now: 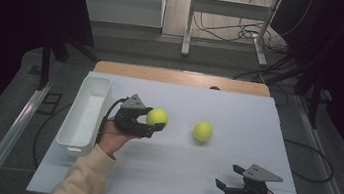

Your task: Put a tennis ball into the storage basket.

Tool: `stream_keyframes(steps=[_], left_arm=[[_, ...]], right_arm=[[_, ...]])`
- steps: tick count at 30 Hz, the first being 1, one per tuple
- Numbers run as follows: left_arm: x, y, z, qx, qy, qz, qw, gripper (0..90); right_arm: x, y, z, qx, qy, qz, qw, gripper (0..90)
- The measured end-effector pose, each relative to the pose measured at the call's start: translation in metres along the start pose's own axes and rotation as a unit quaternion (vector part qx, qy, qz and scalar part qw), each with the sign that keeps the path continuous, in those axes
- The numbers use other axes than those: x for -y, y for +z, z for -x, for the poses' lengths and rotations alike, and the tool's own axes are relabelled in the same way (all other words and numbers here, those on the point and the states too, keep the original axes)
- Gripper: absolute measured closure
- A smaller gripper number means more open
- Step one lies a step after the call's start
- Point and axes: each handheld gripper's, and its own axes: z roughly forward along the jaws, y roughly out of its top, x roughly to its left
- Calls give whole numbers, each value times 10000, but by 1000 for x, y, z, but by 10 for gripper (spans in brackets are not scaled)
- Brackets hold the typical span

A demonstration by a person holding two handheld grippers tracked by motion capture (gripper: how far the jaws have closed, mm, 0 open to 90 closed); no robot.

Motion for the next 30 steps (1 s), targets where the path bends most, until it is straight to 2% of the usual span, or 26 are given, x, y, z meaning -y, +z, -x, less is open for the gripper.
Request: stream_keyframes(steps=[12, 20, 30], left_arm=[[-3, -14, -7, -86, -44, 170, 9998, 268], [-6, -20, -8, -310, -86, 282, 9991, 268], [-12, -24, -21, -401, -268, 236, 9986, 268]], right_arm=[[0, 0, 0, 20, -2, -19, 10000, 151], [0, -1, 0, 12, -3, -19, 10000, 152], [0, -1, 2, 20, 86, 1, 10000, 153]])
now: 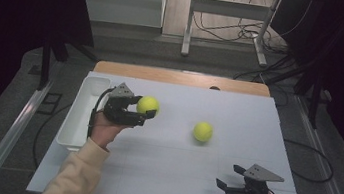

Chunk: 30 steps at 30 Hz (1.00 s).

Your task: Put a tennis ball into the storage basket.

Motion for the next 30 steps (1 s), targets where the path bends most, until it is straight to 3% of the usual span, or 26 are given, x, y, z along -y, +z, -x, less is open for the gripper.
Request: stream_keyframes(steps=[14, 30], left_arm=[[-2, -4, -19, -298, -285, -119, 9991, 268], [-4, -21, -39, -501, -555, 15, 9972, 268]], right_arm=[[-1, -2, 2, -67, 48, 65, 9999, 154], [0, -1, 3, 2, 45, 36, 10000, 155]])
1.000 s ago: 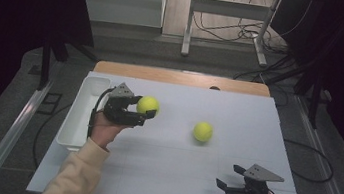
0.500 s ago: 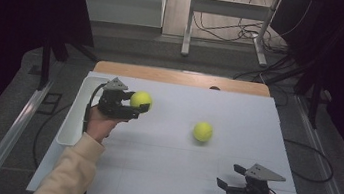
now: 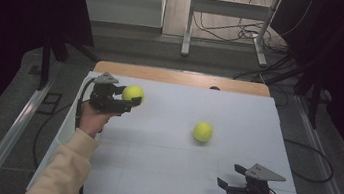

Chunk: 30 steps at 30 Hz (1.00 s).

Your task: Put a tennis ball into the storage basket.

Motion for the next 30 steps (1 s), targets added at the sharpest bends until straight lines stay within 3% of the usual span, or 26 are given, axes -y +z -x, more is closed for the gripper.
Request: stream_keyframes(steps=[30], left_arm=[[-1, -22, -29, -346, -151, 44, 9993, 267]], right_arm=[[1, 1, 0, 104, 5, -21, 9999, 157]])
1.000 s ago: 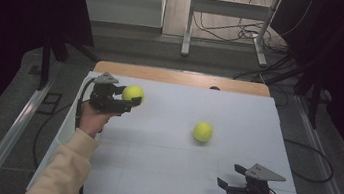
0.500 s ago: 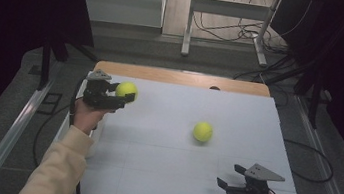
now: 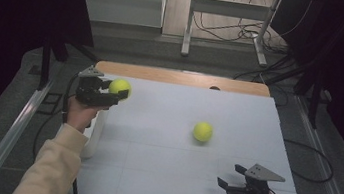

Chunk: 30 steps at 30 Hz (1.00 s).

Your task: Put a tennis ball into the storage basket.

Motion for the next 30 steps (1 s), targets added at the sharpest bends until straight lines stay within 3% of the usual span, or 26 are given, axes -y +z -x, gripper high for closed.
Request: stream_keyframes(steps=[12, 30], left_arm=[[1, -16, -8, -169, 126, -97, 9997, 268], [7, -27, -25, -327, 19, -162, 9993, 268]], right_arm=[[0, 0, 0, 12, -14, 10, 10000, 158], [0, 0, 0, 37, -14, -2, 10000, 158]])
